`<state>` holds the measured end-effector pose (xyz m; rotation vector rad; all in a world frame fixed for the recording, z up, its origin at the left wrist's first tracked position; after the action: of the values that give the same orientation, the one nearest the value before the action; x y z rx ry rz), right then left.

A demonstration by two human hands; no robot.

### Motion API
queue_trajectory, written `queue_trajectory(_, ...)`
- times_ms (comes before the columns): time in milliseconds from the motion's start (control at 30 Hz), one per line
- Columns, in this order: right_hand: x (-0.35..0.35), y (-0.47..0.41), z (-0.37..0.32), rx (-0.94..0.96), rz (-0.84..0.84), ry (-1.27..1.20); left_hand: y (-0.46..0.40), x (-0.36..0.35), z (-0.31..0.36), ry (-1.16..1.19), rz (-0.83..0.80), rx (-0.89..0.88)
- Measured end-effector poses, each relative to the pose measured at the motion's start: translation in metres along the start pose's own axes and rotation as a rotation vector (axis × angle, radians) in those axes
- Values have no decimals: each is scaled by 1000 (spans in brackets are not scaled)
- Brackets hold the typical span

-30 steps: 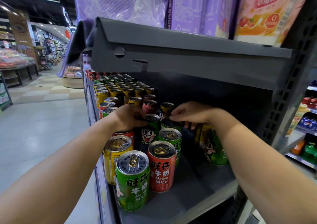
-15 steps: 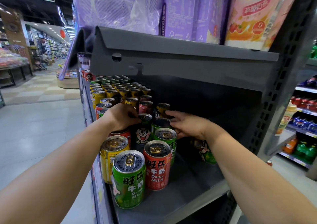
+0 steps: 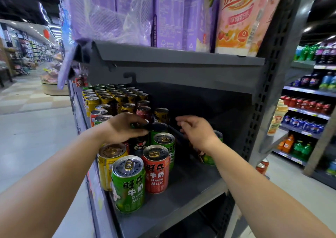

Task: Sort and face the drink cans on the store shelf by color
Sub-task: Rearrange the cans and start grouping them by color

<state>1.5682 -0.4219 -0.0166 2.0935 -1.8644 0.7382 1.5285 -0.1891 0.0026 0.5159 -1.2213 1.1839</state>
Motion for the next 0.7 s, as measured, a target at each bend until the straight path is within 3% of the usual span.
queue_trajectory(200,41,10,5,-22,197,202,13,3,11,4,-13,-43)
queue_trajectory(700,-6,35,-26,-26,41,240,63,1,-7,243,153,115)
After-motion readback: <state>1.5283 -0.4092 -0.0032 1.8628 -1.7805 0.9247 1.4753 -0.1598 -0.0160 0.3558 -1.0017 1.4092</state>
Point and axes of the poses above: each hand's wrist, its own y-axis away from the middle knuckle, its own x-axis out of the back of the hand, z = x × y, the point moved 2 cm from there along -y, towards the middle knuckle, and after that the axes turned 13 degrees about -x, right-handed, at the moved point
